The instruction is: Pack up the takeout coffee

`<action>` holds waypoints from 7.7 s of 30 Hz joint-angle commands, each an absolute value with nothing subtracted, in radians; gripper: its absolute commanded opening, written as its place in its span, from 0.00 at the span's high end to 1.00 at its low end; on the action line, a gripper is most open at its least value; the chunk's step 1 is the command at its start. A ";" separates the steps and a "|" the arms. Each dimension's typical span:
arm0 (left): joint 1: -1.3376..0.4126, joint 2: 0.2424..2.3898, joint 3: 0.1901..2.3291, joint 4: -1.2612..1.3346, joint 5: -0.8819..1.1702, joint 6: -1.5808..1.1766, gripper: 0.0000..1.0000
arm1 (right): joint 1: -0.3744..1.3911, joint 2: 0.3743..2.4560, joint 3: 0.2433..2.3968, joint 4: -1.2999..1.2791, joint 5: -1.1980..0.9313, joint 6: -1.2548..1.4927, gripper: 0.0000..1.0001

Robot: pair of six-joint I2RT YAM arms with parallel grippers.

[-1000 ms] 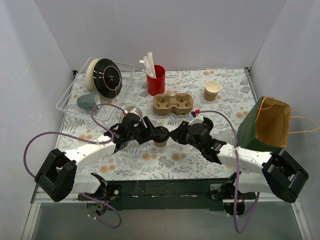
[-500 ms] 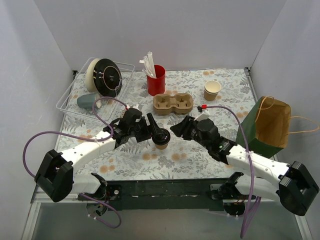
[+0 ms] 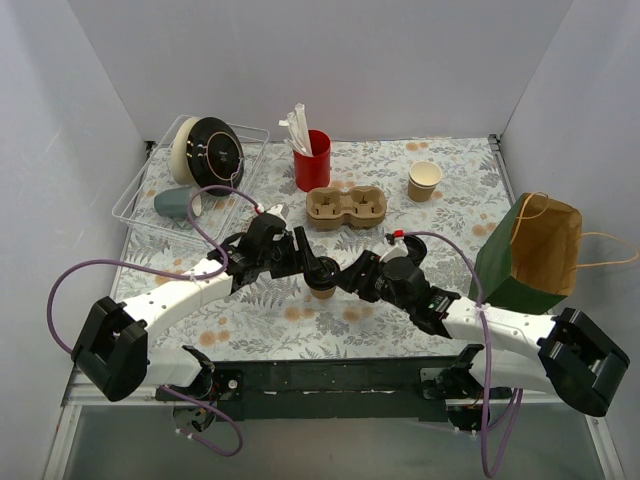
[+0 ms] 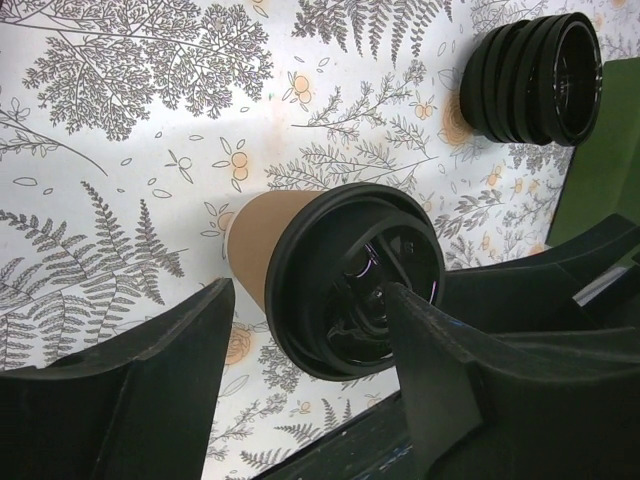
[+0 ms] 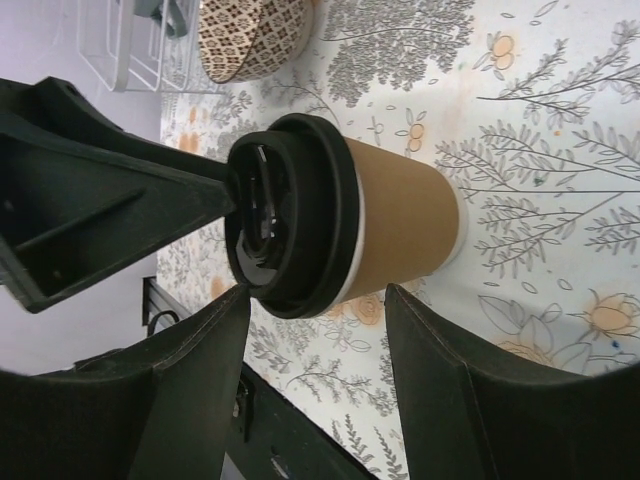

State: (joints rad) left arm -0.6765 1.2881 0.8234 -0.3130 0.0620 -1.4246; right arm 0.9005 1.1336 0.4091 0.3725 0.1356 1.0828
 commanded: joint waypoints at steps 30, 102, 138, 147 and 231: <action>-0.681 1.299 0.664 -0.206 0.090 -1.442 0.44 | 0.917 1.272 0.327 0.555 0.265 1.154 0.81; -0.681 1.402 0.683 -0.218 0.078 -1.442 0.44 | 0.865 1.210 0.511 0.334 0.273 0.876 0.62; -0.680 1.456 0.779 -0.262 0.049 -1.401 0.42 | 0.959 1.129 0.504 0.259 0.365 0.885 0.69; -0.676 1.532 0.816 -0.252 0.071 -1.365 0.42 | 0.902 1.109 0.597 0.150 0.445 0.796 0.67; -0.676 1.520 1.038 -0.429 0.120 -1.266 0.17 | 0.822 1.068 0.656 -0.029 0.288 0.569 0.40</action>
State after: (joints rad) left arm -0.6674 1.5265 0.9695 -0.2859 0.1532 -1.3636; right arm 0.8143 1.1404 0.5854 0.0700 0.2749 0.6655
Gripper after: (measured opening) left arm 0.779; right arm 0.572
